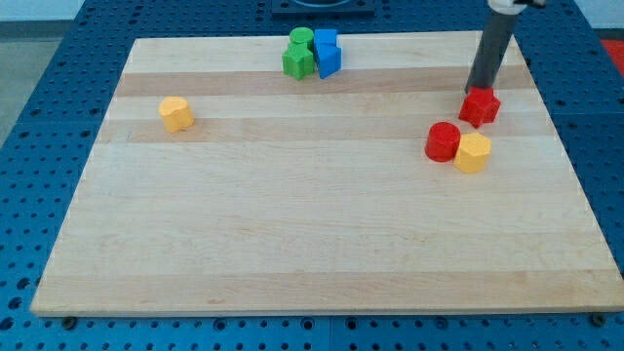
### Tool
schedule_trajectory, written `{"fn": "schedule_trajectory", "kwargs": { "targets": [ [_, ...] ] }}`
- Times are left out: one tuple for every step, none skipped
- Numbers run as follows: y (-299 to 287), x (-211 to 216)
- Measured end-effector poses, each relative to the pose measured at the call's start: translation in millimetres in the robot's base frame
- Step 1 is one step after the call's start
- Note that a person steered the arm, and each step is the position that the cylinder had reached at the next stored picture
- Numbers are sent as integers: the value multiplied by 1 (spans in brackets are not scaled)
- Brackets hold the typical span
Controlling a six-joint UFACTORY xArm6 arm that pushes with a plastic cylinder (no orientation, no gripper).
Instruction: Push the yellow hexagon into the red star
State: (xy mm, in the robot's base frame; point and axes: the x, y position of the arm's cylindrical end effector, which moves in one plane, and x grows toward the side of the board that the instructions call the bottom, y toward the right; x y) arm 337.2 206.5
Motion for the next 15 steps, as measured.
{"fn": "schedule_trajectory", "kwargs": {
  "targets": [
    [0,15],
    [11,15],
    [71,17],
    [105,48],
    [102,93],
    [67,138],
    [12,167],
    [-32,163],
    [-31,140],
    [-18,133],
    [-10,124],
    [-9,132],
    [-14,142],
    [-19,142],
    [-18,126]
  ]
}}
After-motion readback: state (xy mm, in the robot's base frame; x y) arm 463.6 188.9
